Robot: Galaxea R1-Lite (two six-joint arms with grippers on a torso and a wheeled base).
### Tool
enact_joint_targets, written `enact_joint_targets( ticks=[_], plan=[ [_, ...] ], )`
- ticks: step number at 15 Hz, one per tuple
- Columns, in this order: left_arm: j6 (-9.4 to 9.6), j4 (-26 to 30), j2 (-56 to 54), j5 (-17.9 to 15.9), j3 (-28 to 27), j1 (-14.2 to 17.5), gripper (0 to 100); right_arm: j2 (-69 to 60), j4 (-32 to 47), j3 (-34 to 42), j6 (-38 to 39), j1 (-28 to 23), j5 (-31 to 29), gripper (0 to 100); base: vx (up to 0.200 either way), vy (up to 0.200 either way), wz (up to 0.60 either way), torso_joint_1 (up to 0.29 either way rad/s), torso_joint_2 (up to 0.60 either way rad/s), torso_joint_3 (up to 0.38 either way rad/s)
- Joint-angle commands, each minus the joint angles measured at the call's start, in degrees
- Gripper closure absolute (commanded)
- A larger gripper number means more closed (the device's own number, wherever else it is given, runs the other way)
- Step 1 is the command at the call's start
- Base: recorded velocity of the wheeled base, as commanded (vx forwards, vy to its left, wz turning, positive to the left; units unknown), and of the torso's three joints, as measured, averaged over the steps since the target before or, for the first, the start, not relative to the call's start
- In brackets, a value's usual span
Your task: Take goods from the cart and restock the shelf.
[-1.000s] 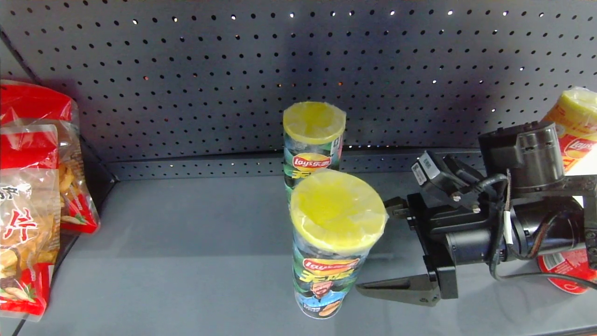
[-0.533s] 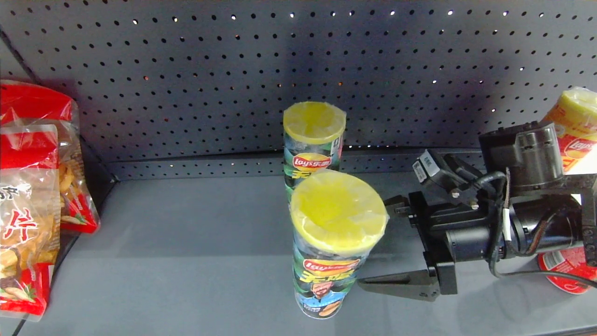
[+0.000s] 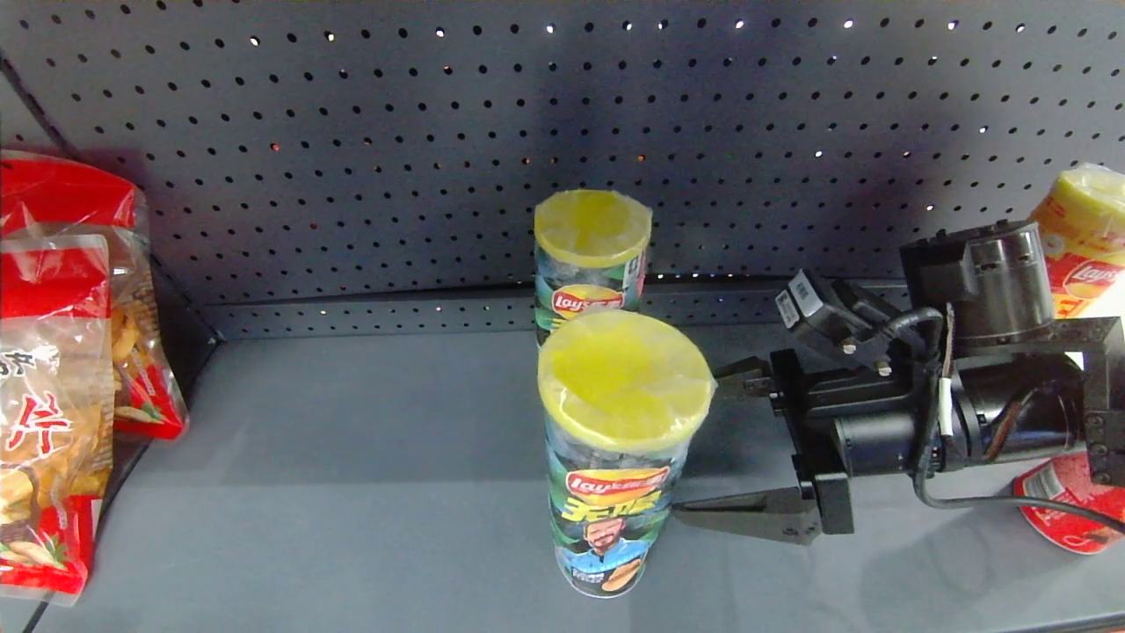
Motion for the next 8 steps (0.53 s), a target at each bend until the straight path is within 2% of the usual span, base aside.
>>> enact_joint_targets(
  ticks=[1,8],
  plan=[
    [-0.02,-0.04,0.07,0.00,0.00,0.05,0,0.30,0.00,-0.11,-0.01,-0.07,0.11,0,0.000,0.000,0.00,0.000,0.00,0.000],
    [-0.02,-0.04,0.07,0.00,0.00,0.05,0,-2.34,0.09,3.14,-0.10,-0.87,0.20,0,0.000,0.000,0.00,0.000,0.00,0.000]
  ],
)
